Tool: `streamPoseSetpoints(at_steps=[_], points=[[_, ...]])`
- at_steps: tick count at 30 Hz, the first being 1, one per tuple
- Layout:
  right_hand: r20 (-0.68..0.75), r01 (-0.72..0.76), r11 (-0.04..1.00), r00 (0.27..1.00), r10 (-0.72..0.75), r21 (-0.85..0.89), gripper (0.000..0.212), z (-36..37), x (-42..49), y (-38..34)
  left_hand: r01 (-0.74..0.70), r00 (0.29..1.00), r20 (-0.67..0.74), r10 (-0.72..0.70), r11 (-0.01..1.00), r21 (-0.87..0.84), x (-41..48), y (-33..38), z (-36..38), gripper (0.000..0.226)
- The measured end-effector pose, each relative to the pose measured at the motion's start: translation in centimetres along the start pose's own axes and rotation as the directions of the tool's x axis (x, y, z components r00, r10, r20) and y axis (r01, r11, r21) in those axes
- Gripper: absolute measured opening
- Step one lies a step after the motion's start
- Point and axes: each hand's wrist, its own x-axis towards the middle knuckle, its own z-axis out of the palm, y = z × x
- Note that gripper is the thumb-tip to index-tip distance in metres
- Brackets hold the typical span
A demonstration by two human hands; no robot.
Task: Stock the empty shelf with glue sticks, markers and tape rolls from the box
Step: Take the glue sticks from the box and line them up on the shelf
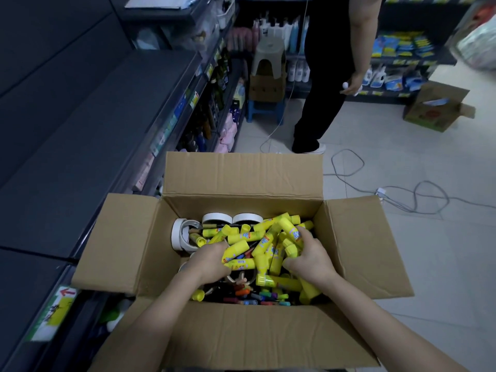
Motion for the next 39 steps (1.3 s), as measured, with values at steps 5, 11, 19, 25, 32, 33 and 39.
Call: streamPoseSetpoints(at_steps=[5,11,19,25,32,33,39], points=[[-0.004,-0.048,0.95,0.999,0.051,0.31,0.063,-0.6,0.1,0.5,-0.007,1.0,0.012,0.008,0.991,-0.137,-0.5,-0.3,-1.9,0.04],[-0.056,-0.016,0.824,0.997,0.058,0.566,0.027,-1.7,0.5,-0.4,-0.097,0.989,0.099,0.113,0.983,-0.155,-0.4,3.9,0.3,0.016],[-0.106,0.093,0.841,0.993,-0.043,0.533,0.034,-3.4,0.4,-0.4,-0.227,0.973,0.051,0.225,0.973,0.047,1.4,6.6,4.4,0.022],[-0.123,0.069,0.823,0.992,0.001,0.564,0.037,-3.3,0.5,-0.1,-0.248,0.963,0.139,0.232,0.963,0.11,2.5,7.7,4.5,0.05],[-0.112,0.073,0.803,0.994,-0.008,0.592,0.032,-3.2,1.0,-0.2,-0.27,0.955,0.18,0.236,0.943,0.194,2.2,7.5,4.6,0.044],[-0.109,0.067,0.795,0.994,-0.001,0.603,0.032,-3.2,1.1,-0.2,-0.249,0.96,0.168,0.223,0.956,0.155,2.1,7.2,4.6,0.041],[-0.103,0.076,0.772,0.995,-0.014,0.631,0.029,-3.7,2.3,-1.2,-0.132,0.991,-0.02,0.131,0.99,-0.044,0.6,4.4,2.4,0.036]])
